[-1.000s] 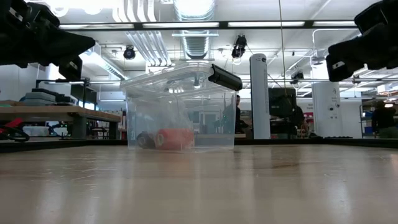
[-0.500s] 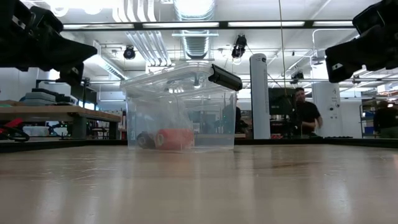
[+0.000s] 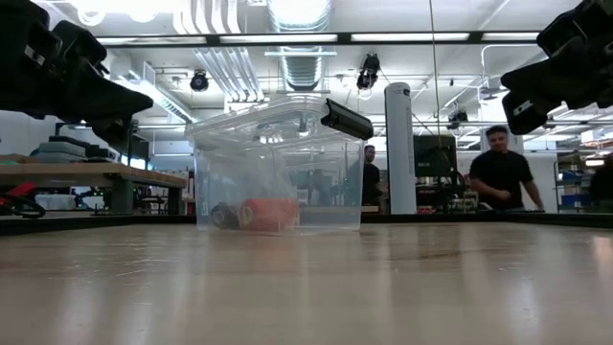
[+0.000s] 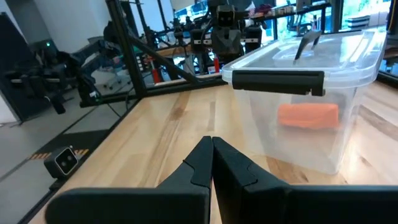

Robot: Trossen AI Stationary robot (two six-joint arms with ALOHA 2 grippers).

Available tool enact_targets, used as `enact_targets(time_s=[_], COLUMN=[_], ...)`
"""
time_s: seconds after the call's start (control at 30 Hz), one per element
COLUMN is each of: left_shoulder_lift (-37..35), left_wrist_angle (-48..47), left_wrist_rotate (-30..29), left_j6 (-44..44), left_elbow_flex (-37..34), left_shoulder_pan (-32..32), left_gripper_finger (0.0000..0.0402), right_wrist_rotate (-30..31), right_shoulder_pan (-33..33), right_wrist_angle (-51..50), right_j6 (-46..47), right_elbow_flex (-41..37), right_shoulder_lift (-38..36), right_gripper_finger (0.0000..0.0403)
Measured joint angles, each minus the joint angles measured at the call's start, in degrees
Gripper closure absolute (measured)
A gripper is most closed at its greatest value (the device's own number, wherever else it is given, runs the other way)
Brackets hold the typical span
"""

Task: Roll bandage
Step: Return to Home Position

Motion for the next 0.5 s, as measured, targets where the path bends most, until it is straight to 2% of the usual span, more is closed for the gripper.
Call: enact_targets(time_s=[0.5], left_shoulder_lift=[6.9], left_wrist_angle=[0.0], left_wrist_rotate=[0.0], left_j6=[0.0], left_elbow_flex=[0.0], left_shoulder_pan=[0.0], left_gripper_finger=[0.0401], right_wrist_rotate=[0.0], right_shoulder_pan=[0.0], right_wrist_angle=[0.0], right_j6=[-0.1], right_elbow_flex=[0.0], right_shoulder_lift=[0.0], right_gripper_finger=[0.04])
